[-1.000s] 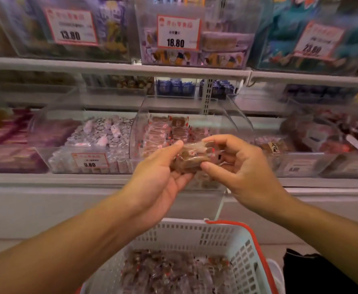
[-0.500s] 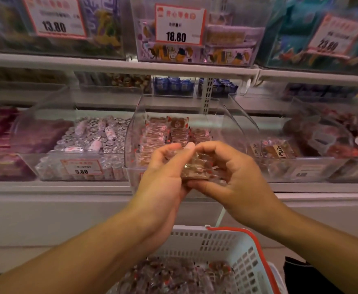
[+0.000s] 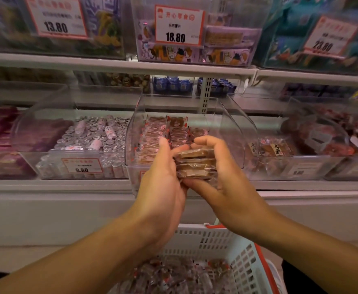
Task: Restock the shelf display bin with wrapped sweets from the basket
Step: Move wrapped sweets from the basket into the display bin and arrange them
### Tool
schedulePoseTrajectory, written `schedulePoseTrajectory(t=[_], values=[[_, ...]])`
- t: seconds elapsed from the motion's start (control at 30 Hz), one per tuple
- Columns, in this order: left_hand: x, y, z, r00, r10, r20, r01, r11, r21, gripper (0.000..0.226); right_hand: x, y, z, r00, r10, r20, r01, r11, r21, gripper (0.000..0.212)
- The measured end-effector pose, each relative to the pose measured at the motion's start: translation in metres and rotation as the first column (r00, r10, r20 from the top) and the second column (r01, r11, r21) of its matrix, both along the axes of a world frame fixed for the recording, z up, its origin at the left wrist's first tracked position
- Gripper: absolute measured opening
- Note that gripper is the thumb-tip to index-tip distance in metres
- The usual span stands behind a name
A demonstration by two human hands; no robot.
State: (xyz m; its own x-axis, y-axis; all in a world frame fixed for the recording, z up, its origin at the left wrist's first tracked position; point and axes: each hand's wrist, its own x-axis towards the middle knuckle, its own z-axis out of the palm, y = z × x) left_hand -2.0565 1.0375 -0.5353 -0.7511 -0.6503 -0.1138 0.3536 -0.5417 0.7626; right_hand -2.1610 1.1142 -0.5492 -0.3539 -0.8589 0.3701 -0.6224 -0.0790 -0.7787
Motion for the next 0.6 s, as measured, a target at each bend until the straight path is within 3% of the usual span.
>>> schedulePoseTrajectory(t=[0.13, 0.27, 0.3, 0.33, 0.37, 0.4, 0.43, 0.47, 0.5, 0.6], values=[[0.005, -0.009, 0.008, 0.999, -0.051, 0.017, 0.052, 0.998, -0.048, 0.064, -0.006, 0.000, 0.008, 0.995, 0.061, -0.077, -0.057, 0.997, 0.059, 0.039], [0.003, -0.020, 0.012, 0.994, -0.084, 0.073, 0.091, 0.990, -0.106, 0.052, -0.019, -0.004, 0.022, 0.956, -0.017, -0.293, 0.046, 0.995, 0.091, 0.035], [0.003, -0.026, 0.015, 0.990, -0.085, 0.111, 0.102, 0.981, -0.162, 0.045, -0.025, -0.006, 0.028, 0.957, -0.032, -0.287, 0.068, 0.991, 0.115, 0.033], [0.004, -0.035, 0.017, 0.982, -0.039, 0.187, 0.097, 0.945, -0.312, 0.036, -0.031, -0.011, 0.034, 0.969, -0.046, -0.244, 0.084, 0.985, 0.148, 0.031], [0.006, -0.048, 0.018, 0.958, 0.084, 0.274, 0.093, 0.812, -0.576, 0.030, -0.037, -0.020, 0.040, 0.978, -0.072, -0.195, 0.108, 0.978, 0.180, 0.031], [0.009, -0.063, 0.017, 0.915, 0.267, 0.302, 0.131, 0.513, -0.849, 0.029, -0.046, -0.031, 0.044, 0.979, -0.116, -0.167, 0.149, 0.967, 0.205, 0.031], [0.010, -0.077, 0.016, 0.863, 0.434, 0.258, 0.221, 0.136, -0.966, 0.030, -0.057, -0.046, 0.048, 0.972, -0.164, -0.169, 0.202, 0.951, 0.236, 0.030], [0.012, -0.091, 0.015, 0.821, 0.538, 0.192, 0.326, -0.165, -0.931, 0.030, -0.068, -0.063, 0.050, 0.960, -0.204, -0.192, 0.253, 0.924, 0.285, 0.029], [0.012, -0.102, 0.014, 0.784, 0.596, 0.177, 0.430, -0.314, -0.846, 0.028, -0.079, -0.083, 0.052, 0.947, -0.230, -0.224, 0.298, 0.890, 0.344, 0.030], [0.014, -0.123, 0.010, 0.676, 0.692, 0.253, 0.636, -0.376, -0.674, 0.026, -0.106, -0.139, 0.047, 0.885, -0.243, -0.397, 0.427, 0.764, 0.484, 0.039]])
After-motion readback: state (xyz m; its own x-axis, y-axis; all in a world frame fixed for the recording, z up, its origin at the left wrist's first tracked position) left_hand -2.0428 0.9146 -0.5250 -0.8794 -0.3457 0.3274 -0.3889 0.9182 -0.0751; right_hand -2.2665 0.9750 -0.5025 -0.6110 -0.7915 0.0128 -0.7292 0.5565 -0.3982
